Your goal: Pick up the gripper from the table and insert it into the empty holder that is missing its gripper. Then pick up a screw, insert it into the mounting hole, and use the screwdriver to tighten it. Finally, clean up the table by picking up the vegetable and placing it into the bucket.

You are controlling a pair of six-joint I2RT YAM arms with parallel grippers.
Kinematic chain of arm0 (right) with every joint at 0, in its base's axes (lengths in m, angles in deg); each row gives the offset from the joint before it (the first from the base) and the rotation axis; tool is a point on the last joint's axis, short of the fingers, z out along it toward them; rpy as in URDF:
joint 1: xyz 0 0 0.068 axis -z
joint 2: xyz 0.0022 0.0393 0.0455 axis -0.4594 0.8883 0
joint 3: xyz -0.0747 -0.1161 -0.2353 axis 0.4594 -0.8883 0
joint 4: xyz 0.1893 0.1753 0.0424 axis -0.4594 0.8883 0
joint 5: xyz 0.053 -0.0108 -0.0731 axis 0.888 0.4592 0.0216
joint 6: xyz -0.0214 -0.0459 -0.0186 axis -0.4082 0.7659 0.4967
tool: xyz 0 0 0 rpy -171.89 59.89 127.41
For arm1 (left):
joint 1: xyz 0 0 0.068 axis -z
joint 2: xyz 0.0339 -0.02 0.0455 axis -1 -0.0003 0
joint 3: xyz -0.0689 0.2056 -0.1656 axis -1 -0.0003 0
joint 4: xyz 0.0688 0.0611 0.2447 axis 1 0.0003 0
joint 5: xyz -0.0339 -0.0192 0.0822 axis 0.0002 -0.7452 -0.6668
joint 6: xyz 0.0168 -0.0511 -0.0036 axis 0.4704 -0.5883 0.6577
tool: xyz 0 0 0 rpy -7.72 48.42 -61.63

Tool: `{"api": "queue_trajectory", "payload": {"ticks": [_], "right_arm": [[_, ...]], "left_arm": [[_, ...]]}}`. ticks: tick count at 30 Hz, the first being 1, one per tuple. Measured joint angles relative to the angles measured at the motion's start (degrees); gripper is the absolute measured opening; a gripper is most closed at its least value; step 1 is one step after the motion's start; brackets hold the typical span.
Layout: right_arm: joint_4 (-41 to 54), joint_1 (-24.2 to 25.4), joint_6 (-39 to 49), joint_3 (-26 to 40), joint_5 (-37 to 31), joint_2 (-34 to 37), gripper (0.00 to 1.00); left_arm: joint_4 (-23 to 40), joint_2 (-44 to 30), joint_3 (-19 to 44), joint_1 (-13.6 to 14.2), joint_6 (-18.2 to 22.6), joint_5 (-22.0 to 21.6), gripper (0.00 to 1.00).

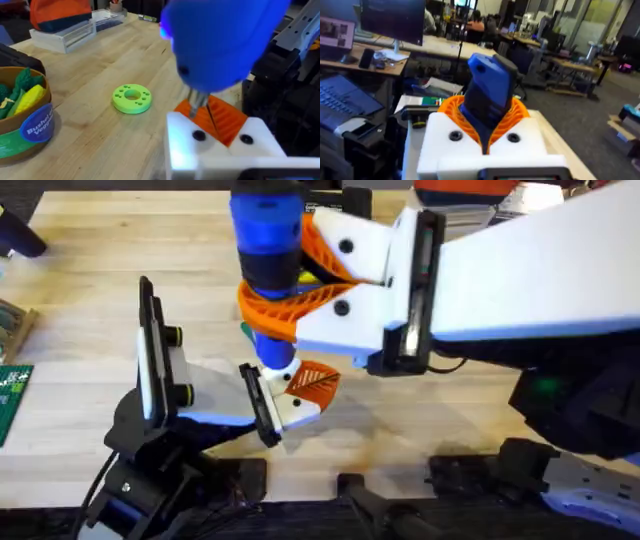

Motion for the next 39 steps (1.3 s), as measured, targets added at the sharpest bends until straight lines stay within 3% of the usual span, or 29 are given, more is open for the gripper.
{"api": "queue_trajectory", "payload": {"ticks": [9,14,18,23,31,39], "right_arm": [[1.34,1.23,4.13,0.00,-2.35,-1.21,0.030],[10.85,4.27,13.00,-0.02,-17.94,-1.01,0.030],[17.26,8.64,26.02,-0.02,-30.99,0.60,0.030],[25.75,18.21,42.44,-0.02,-40.38,7.82,0.030],[27.07,32.93,63.14,-0.02,-44.79,23.93,0.030],[27.13,36.93,74.59,-0.02,-45.62,33.61,0.030]], "left_arm": [[0.00,-0.01,0.00,0.00,0.00,0.00,0.012],[0.00,-0.01,0.00,0.00,0.00,0.00,0.012],[0.00,0.01,0.00,0.00,0.00,0.00,0.012],[0.00,-0.01,0.00,0.00,0.02,0.00,0.012],[0.00,-0.01,0.00,0.00,0.02,0.00,0.012],[0.00,-0.01,0.00,0.00,0.02,0.00,0.012]]}}
